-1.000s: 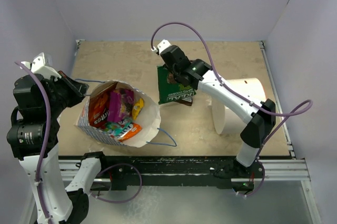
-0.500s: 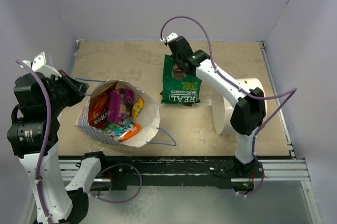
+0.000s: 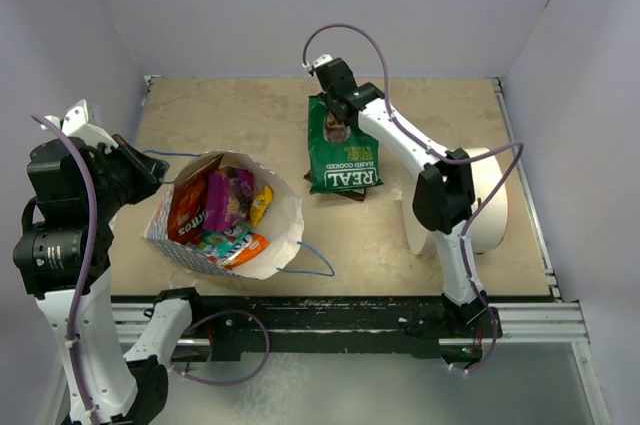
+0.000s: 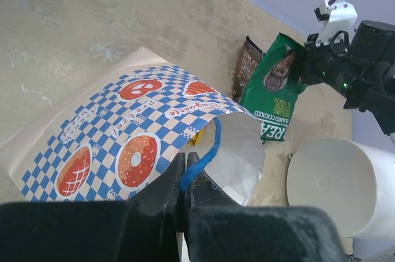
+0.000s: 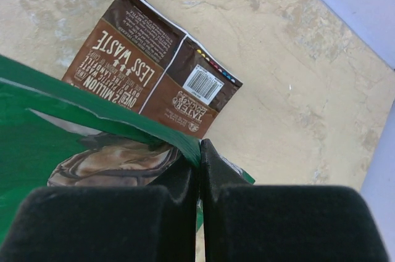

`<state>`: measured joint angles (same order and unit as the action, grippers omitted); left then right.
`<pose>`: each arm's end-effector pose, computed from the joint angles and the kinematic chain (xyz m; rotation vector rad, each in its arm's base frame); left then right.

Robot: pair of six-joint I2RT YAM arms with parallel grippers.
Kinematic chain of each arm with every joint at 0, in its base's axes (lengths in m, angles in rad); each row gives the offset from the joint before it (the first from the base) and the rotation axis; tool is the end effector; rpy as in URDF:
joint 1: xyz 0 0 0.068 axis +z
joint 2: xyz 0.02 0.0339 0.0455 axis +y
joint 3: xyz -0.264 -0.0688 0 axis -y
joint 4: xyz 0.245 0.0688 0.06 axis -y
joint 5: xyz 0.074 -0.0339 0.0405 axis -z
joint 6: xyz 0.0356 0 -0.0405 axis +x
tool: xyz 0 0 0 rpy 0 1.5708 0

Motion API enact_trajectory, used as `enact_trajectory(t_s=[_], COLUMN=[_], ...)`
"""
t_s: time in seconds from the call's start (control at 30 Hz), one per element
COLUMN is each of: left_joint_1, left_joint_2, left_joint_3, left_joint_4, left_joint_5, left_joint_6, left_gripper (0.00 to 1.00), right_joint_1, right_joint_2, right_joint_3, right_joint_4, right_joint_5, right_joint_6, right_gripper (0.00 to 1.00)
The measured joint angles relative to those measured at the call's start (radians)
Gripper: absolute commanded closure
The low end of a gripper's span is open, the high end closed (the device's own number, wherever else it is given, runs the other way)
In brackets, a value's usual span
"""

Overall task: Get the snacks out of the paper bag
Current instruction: Place the snack at the center of the board.

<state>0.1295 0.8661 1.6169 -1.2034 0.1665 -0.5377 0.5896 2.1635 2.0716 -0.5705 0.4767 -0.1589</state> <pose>0.0853 0.0052 0.4779 -0.5674 1.9625 -0.4254 0.4249 0.2646 0.3048 -0.5480 2.0921 -0.2857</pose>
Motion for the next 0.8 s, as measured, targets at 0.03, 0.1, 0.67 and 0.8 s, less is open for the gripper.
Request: enact_trajectory(t_s=[0.03,0.1,0.67,0.8], left_joint_1=[0.0,0.0,0.0,0.0], left_joint_2=[0.002,0.006,0.023,0.026], left_joint_3=[0.003,0.007,0.01,0.01], left_joint_4=[-0.002,-0.004,-0.011,-0.011], left_joint_5=[0.0,-0.002,0.01,0.016], left_joint_6=[0.0,0.0,0.001,0.001], left_gripper=[1.0,1.0,1.0,1.0], right_joint_1=[-0.004,-0.014,-0.067,-0.071], right_joint_2=[0.014,0.04,0.171,0.193], right_joint_3=[0.012,0.027,0.094,0.117], right_joint_4=[0.0,0.001,0.009,0.008], right_joint_5=[-0.002,-0.003,-0.02,-0.024], right_joint_6=[0.001,0.002,0.009,0.013], right_gripper=[1.0,1.0,0.85,0.61])
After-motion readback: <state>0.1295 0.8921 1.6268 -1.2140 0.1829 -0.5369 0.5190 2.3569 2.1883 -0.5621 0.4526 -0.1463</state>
